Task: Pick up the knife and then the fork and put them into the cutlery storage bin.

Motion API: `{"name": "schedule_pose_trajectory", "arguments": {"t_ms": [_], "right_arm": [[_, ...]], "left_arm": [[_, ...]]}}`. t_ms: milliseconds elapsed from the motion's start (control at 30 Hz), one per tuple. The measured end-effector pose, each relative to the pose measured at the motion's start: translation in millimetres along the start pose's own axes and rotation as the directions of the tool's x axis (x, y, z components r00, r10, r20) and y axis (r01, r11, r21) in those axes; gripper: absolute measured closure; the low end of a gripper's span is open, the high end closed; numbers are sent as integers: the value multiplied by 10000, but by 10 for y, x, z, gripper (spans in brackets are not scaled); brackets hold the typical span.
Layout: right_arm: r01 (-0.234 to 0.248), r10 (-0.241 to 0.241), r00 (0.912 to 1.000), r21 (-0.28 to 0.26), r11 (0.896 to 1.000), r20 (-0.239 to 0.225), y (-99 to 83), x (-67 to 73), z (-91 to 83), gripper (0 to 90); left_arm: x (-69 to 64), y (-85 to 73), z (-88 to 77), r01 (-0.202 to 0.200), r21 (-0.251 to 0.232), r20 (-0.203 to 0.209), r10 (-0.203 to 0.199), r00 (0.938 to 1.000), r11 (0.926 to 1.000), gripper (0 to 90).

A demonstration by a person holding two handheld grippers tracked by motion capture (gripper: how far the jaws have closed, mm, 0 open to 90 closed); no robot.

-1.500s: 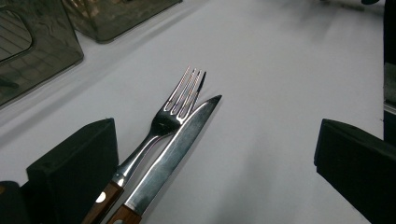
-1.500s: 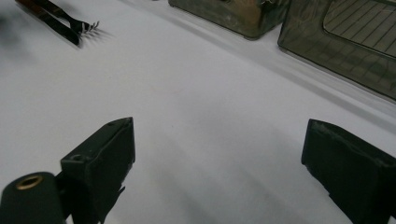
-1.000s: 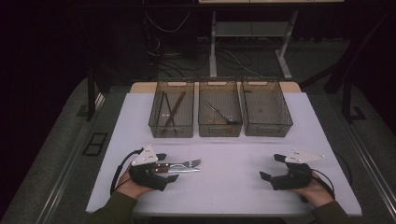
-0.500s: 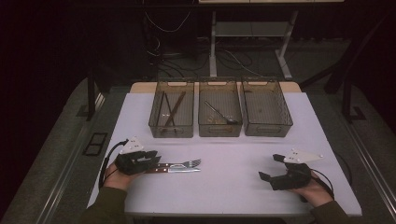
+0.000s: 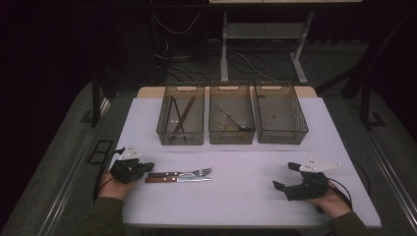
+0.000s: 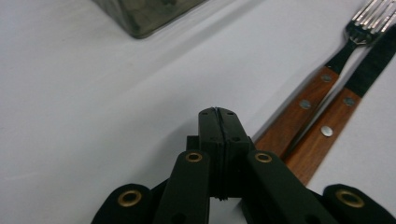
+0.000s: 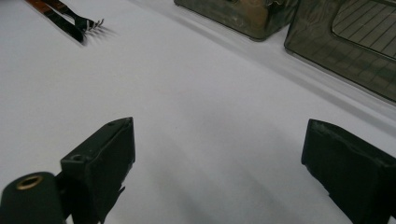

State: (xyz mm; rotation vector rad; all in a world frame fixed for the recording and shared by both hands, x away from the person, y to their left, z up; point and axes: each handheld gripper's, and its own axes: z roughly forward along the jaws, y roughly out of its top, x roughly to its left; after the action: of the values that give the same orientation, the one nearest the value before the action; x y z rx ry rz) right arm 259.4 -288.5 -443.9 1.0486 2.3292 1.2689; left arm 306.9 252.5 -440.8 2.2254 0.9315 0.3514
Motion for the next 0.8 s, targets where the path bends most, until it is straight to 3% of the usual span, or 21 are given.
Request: {"name": "schedule_pose_trajectory", "arguments": {"t_ms": [367, 800], "right_arm": [[-45, 45, 10000, -25, 10000, 7, -1, -4, -9, 100], [-57, 57, 10000, -27, 10000, 19, 1, 1, -9, 100]], "left_arm": [[-158, -19, -34, -183, 461, 511, 160, 9986, 9988, 892], [-392, -25, -60, -457, 740, 1332, 355, 9904, 9962, 892]]}}
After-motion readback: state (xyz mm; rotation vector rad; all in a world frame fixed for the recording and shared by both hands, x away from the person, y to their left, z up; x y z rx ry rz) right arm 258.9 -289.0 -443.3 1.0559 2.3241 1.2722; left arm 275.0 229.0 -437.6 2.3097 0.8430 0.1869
